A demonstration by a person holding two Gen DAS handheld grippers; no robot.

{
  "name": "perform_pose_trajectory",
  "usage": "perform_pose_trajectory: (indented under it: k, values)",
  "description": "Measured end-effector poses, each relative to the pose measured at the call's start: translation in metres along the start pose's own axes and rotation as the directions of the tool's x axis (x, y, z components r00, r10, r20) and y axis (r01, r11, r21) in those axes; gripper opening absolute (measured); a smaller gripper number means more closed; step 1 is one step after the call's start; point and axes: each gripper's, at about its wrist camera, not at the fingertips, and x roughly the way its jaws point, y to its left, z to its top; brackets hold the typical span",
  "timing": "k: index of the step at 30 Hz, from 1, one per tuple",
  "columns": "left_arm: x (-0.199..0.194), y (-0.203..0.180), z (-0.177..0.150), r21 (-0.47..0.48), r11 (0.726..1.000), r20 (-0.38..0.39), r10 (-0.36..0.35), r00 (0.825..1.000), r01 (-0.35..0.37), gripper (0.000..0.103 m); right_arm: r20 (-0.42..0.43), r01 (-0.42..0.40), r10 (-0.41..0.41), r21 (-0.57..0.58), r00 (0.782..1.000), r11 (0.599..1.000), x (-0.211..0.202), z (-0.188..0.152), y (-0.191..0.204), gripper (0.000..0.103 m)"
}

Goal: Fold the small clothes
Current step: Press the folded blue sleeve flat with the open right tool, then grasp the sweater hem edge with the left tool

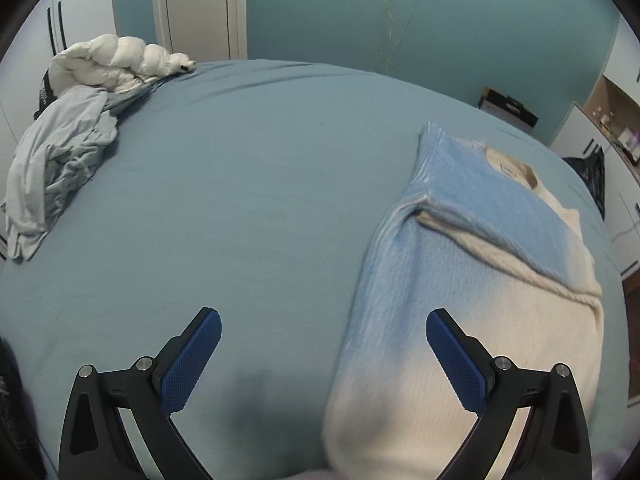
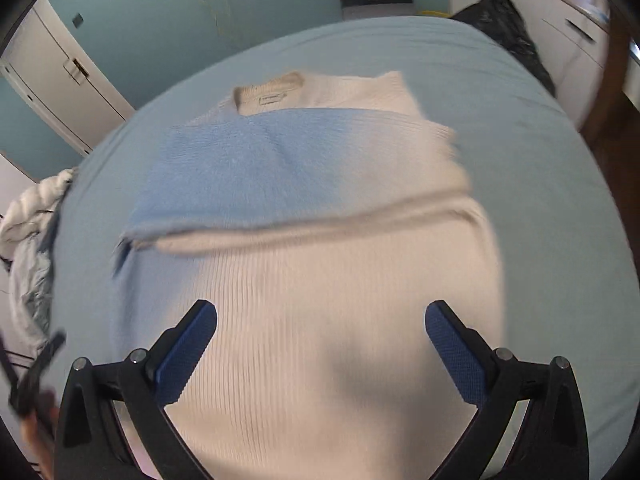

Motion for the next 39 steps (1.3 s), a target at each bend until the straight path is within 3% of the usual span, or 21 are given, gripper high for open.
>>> perform_pose_trajectory:
  k: [2, 4, 6, 7, 9, 10, 12, 14, 17, 19, 23, 25, 26, 27, 28, 29, 30, 33, 37, 39]
  values:
    - [-0.007, 0.01, -0.013, 0.022, 1.0, -0.047, -0.011, 0.999, 0.012, 0.103, -0.009, -0.031, 0.031, 0.043, 0.999, 0.999, -0.009, 0.005, -0.017, 0.102]
    - [-0.009, 0.015, -0.028, 0.04, 0.999, -0.111, -0.016, 0.994, 0.021, 0.103, -0.009, -0.076, 0.078, 0.103, 0.997, 0.992, -0.019, -0.015, -0.037, 0.102]
    - [-0.009, 0.016, -0.046, 0.036, 0.998, -0.198, -0.039, 0.979, 0.047, 0.103, 0.006, -0.106, 0.106, 0.149, 0.994, 0.983, -0.028, -0.038, -0.057, 0.102]
    - [-0.005, 0.016, -0.055, 0.026, 0.996, -0.254, -0.072, 0.964, 0.081, 0.103, 0.019, -0.108, 0.106, 0.161, 0.994, 0.981, -0.027, -0.042, -0.065, 0.102]
    - [0.005, 0.014, -0.07, -0.04, 0.98, -0.351, -0.198, 0.915, 0.197, 0.103, 0.028, -0.088, 0.084, 0.228, 0.996, 0.97, -0.01, -0.051, -0.082, 0.102]
    - [0.014, 0.014, -0.076, -0.102, 0.963, -0.389, -0.269, 0.881, 0.249, 0.103, 0.022, -0.096, 0.093, 0.28, 0.995, 0.955, -0.005, -0.058, -0.092, 0.102]
    - [0.042, 0.021, -0.088, -0.282, 0.914, -0.465, -0.395, 0.792, 0.29, 0.103, 0.009, -0.175, 0.186, 0.388, 0.983, 0.905, 0.018, -0.068, -0.113, 0.102]
    - [0.062, 0.027, -0.097, -0.362, 0.893, -0.486, -0.427, 0.763, 0.268, 0.103, -0.005, -0.197, 0.221, 0.432, 0.975, 0.88, 0.021, -0.069, -0.124, 0.102]
    - [0.079, 0.026, -0.101, -0.356, 0.912, -0.51, -0.373, 0.775, 0.205, 0.103, 0.006, -0.195, 0.212, 0.418, 0.977, 0.887, 0.021, -0.059, -0.121, 0.102]
    - [0.088, 0.026, -0.104, -0.375, 0.91, -0.512, -0.363, 0.778, 0.178, 0.103, -0.002, -0.185, 0.203, 0.405, 0.979, 0.895, 0.025, -0.056, -0.119, 0.102]
    - [0.117, 0.025, -0.109, -0.43, 0.893, -0.534, -0.369, 0.761, 0.131, 0.099, -0.04, -0.151, 0.185, 0.423, 0.982, 0.893, 0.031, -0.059, -0.125, 0.102]
    - [0.127, 0.019, -0.111, -0.416, 0.899, -0.551, -0.37, 0.748, 0.138, 0.09, -0.081, -0.121, 0.174, 0.439, 0.981, 0.89, 0.032, -0.062, -0.129, 0.102]
    - [0.129, 0.016, -0.111, -0.399, 0.906, -0.556, -0.361, 0.749, 0.14, 0.084, -0.107, -0.106, 0.17, 0.444, 0.98, 0.89, 0.03, -0.064, -0.131, 0.102]
    - [0.127, 0.013, -0.111, -0.389, 0.91, -0.556, -0.355, 0.752, 0.142, 0.07, -0.138, -0.09, 0.169, 0.45, 0.976, 0.888, 0.037, -0.063, -0.132, 0.102]
    - [0.128, 0.011, -0.109, -0.376, 0.915, -0.557, -0.35, 0.753, 0.147, 0.059, -0.188, -0.065, 0.168, 0.458, 0.968, 0.886, 0.049, -0.063, -0.133, 0.102]
    - [0.126, 0.01, -0.109, -0.371, 0.915, -0.553, -0.355, 0.754, 0.159, 0.038, -0.225, -0.048, 0.17, 0.462, 0.959, 0.886, 0.05, -0.064, -0.133, 0.102]
    - [0.125, 0.009, -0.108, -0.375, 0.911, -0.546, -0.367, 0.753, 0.172, 0.024, -0.267, -0.03, 0.173, 0.466, 0.948, 0.884, 0.058, -0.064, -0.133, 0.102]
    - [0.114, 0.0, -0.104, -0.318, 0.929, -0.525, -0.339, 0.781, 0.189, 0.011, -0.404, 0.029, 0.188, 0.474, 0.895, 0.88, 0.085, -0.067, -0.132, 0.102]
    - [0.085, -0.018, -0.091, -0.196, 0.949, -0.46, -0.311, 0.832, 0.246, 0.01, -0.524, 0.062, 0.208, 0.452, 0.826, 0.89, 0.108, -0.075, -0.12, 0.102]
    - [0.074, -0.024, -0.083, -0.16, 0.947, -0.425, -0.321, 0.847, 0.278, 0.009, -0.546, 0.067, 0.216, 0.452, 0.809, 0.89, 0.114, -0.078, -0.117, 0.102]
